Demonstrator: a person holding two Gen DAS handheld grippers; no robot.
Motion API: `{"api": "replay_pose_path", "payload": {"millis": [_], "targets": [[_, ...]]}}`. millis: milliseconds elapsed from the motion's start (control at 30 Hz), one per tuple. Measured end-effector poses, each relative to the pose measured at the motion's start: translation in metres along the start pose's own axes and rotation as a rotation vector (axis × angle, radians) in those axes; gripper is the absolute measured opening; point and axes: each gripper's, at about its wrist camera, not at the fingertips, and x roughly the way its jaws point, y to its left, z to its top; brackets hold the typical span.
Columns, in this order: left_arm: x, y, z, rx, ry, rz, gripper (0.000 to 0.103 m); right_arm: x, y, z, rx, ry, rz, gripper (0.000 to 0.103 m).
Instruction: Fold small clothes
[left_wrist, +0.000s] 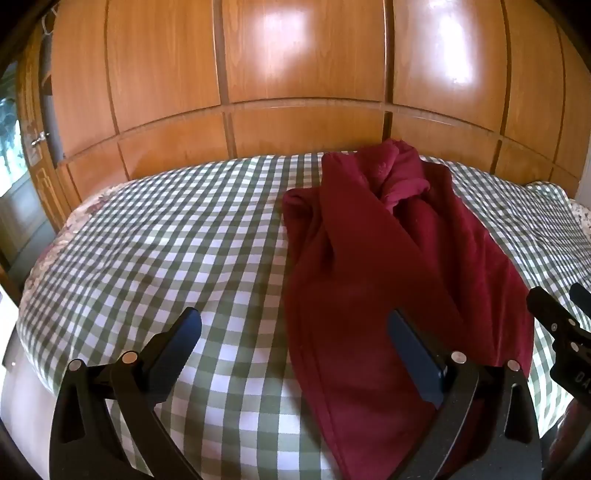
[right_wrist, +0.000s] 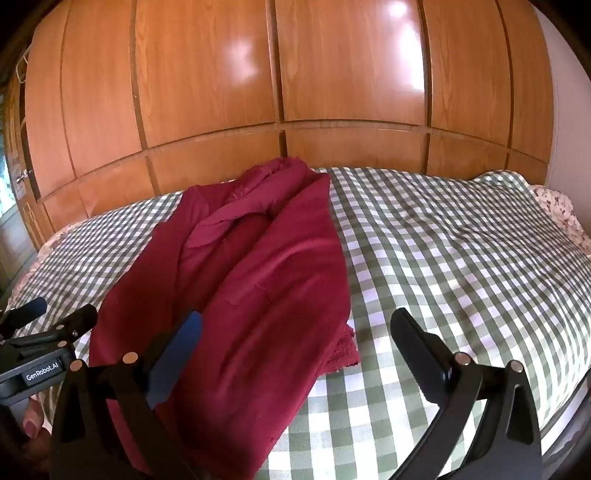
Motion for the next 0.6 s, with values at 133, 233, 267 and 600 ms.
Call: {"api": "replay_pose_path", "payload": {"millis": [133, 233, 267, 600], "targets": [[0.0015, 0.0013, 0.0004, -0.009, 0.024, -0.014, 0.099, 0.0007, 0.0005, 0.0009, -0.003, 0.005, -0.002, 0.101], [0.001, 0.0018, 0.0008, -0.006, 0.025, -0.013, 0.099, 0.0024, -0.0002, 0.0005, -0.004, 0.007, -0.002, 0.101], [0.0011, 0.002, 0.001, -0.005, 0.025, -0.014, 0.099, 0.0001, 0.0017, -0.0004, -0.003, 0.008, -0.001, 0.101], [0.003, -0.0017, -0.0017, -0.013, 0.031, -0.011, 0.099, 0.0027, 0.0001, -0.0019, -0.002, 0.011, 0.001, 0.101]]}}
